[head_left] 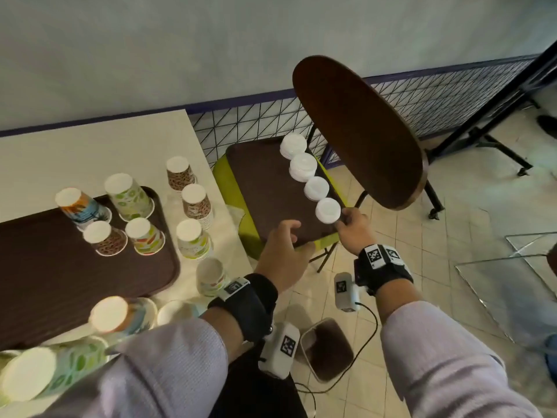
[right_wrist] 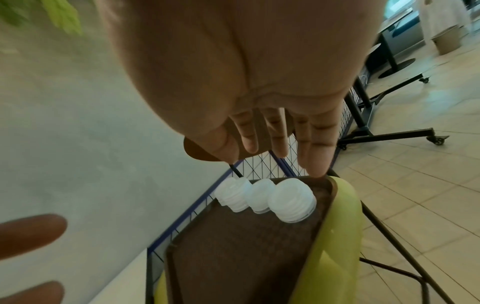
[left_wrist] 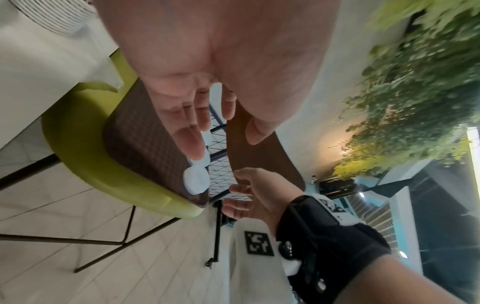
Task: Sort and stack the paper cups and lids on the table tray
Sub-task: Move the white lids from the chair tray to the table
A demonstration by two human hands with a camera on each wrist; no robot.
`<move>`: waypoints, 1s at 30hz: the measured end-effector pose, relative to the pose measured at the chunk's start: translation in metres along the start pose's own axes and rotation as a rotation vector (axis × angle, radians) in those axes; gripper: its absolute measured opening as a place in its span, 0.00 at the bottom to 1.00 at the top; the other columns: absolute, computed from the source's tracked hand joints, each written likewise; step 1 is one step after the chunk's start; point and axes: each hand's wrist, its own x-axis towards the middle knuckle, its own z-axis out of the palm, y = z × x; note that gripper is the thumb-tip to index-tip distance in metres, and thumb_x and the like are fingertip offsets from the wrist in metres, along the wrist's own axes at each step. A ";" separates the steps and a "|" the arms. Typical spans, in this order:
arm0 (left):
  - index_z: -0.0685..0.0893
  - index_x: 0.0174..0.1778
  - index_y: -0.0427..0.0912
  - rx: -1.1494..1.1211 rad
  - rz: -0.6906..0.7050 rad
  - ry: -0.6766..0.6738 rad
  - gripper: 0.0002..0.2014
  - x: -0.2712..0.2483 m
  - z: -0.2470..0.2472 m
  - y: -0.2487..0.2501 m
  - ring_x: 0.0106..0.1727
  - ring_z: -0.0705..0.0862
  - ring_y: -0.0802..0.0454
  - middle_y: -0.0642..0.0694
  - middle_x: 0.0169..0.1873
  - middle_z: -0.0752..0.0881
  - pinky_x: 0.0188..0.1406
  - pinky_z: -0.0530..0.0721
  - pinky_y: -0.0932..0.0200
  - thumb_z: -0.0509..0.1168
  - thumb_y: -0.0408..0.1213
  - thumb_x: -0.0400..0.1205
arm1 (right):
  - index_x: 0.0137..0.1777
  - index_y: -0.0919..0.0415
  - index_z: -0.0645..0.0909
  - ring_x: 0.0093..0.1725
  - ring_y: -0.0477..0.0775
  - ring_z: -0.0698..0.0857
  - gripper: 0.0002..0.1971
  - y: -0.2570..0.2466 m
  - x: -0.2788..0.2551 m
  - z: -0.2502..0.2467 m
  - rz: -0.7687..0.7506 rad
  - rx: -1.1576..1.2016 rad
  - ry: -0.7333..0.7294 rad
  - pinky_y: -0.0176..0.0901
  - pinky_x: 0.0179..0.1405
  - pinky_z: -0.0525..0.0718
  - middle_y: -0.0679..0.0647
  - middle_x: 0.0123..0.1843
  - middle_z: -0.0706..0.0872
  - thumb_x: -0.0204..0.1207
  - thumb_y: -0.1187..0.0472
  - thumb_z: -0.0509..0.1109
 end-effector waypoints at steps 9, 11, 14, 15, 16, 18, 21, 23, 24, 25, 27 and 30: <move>0.71 0.80 0.53 0.061 -0.210 0.049 0.27 0.085 0.051 -0.009 0.60 0.82 0.53 0.48 0.68 0.79 0.63 0.84 0.53 0.70 0.47 0.85 | 0.80 0.60 0.73 0.70 0.71 0.79 0.24 0.024 0.109 0.018 0.017 -0.180 -0.071 0.58 0.70 0.79 0.65 0.75 0.76 0.84 0.57 0.65; 0.70 0.81 0.53 0.064 -0.255 0.045 0.27 0.102 0.058 -0.011 0.62 0.83 0.50 0.49 0.69 0.80 0.66 0.84 0.49 0.69 0.48 0.86 | 0.83 0.59 0.69 0.74 0.71 0.77 0.26 0.028 0.127 0.024 0.018 -0.210 -0.109 0.62 0.74 0.77 0.63 0.78 0.73 0.86 0.55 0.64; 0.69 0.83 0.52 0.069 -0.289 0.044 0.27 0.124 0.066 -0.013 0.64 0.82 0.49 0.48 0.70 0.80 0.65 0.82 0.52 0.68 0.48 0.87 | 0.84 0.58 0.66 0.76 0.71 0.74 0.28 0.035 0.146 0.032 0.018 -0.268 -0.162 0.63 0.75 0.74 0.62 0.80 0.70 0.87 0.52 0.64; 0.69 0.83 0.52 0.072 -0.297 0.046 0.27 0.131 0.067 -0.013 0.64 0.82 0.49 0.48 0.70 0.80 0.65 0.82 0.52 0.67 0.48 0.88 | 0.84 0.59 0.65 0.75 0.72 0.74 0.28 0.037 0.150 0.036 0.008 -0.289 -0.179 0.63 0.74 0.74 0.62 0.80 0.70 0.87 0.52 0.64; 0.69 0.84 0.52 0.069 -0.308 0.044 0.28 0.137 0.069 -0.015 0.65 0.83 0.49 0.48 0.70 0.80 0.66 0.83 0.52 0.67 0.48 0.88 | 0.84 0.59 0.64 0.75 0.72 0.73 0.28 0.039 0.150 0.038 -0.004 -0.306 -0.194 0.63 0.73 0.74 0.63 0.80 0.69 0.87 0.51 0.64; 0.68 0.84 0.53 0.036 -0.342 0.034 0.29 0.150 0.073 -0.018 0.65 0.84 0.47 0.48 0.71 0.81 0.67 0.85 0.48 0.67 0.48 0.88 | 0.84 0.58 0.63 0.76 0.73 0.71 0.29 0.043 0.152 0.042 -0.032 -0.324 -0.218 0.63 0.71 0.74 0.63 0.80 0.68 0.87 0.52 0.64; 0.65 0.87 0.54 -0.029 -0.389 -0.007 0.33 0.166 0.079 -0.022 0.71 0.83 0.46 0.47 0.75 0.80 0.71 0.85 0.42 0.69 0.50 0.86 | 0.85 0.59 0.61 0.76 0.73 0.70 0.29 0.047 0.152 0.046 -0.050 -0.299 -0.243 0.61 0.70 0.73 0.65 0.80 0.67 0.87 0.54 0.65; 0.62 0.89 0.54 -0.078 -0.423 -0.050 0.36 0.176 0.083 -0.024 0.75 0.80 0.45 0.46 0.78 0.78 0.74 0.83 0.42 0.69 0.51 0.86 | 0.86 0.59 0.60 0.77 0.73 0.70 0.32 0.049 0.152 0.048 -0.030 -0.259 -0.258 0.62 0.72 0.74 0.65 0.81 0.66 0.86 0.54 0.66; 0.60 0.90 0.54 -0.107 -0.442 -0.068 0.37 0.179 0.085 -0.025 0.76 0.80 0.44 0.46 0.79 0.77 0.75 0.82 0.42 0.69 0.51 0.86 | 0.86 0.58 0.59 0.78 0.72 0.69 0.33 0.049 0.151 0.049 -0.020 -0.250 -0.273 0.63 0.73 0.74 0.65 0.82 0.65 0.85 0.53 0.67; 0.60 0.90 0.54 -0.130 -0.457 -0.083 0.38 0.183 0.087 -0.026 0.76 0.80 0.44 0.45 0.80 0.77 0.75 0.83 0.43 0.69 0.51 0.86 | 0.87 0.58 0.58 0.78 0.72 0.68 0.35 0.051 0.150 0.050 -0.014 -0.251 -0.290 0.64 0.74 0.74 0.65 0.82 0.64 0.85 0.52 0.68; 0.59 0.91 0.53 -0.145 -0.473 -0.119 0.38 0.186 0.089 -0.028 0.76 0.80 0.44 0.45 0.81 0.77 0.74 0.83 0.47 0.69 0.51 0.87 | 0.87 0.58 0.58 0.77 0.72 0.68 0.37 0.054 0.145 0.050 -0.017 -0.253 -0.342 0.64 0.75 0.74 0.64 0.80 0.62 0.84 0.49 0.69; 0.60 0.90 0.47 -0.198 -0.480 -0.134 0.38 0.185 0.092 -0.031 0.77 0.79 0.44 0.42 0.80 0.78 0.78 0.78 0.45 0.70 0.48 0.87 | 0.82 0.58 0.67 0.70 0.71 0.74 0.32 0.056 0.138 0.049 -0.057 -0.163 -0.390 0.63 0.70 0.80 0.61 0.75 0.62 0.81 0.52 0.72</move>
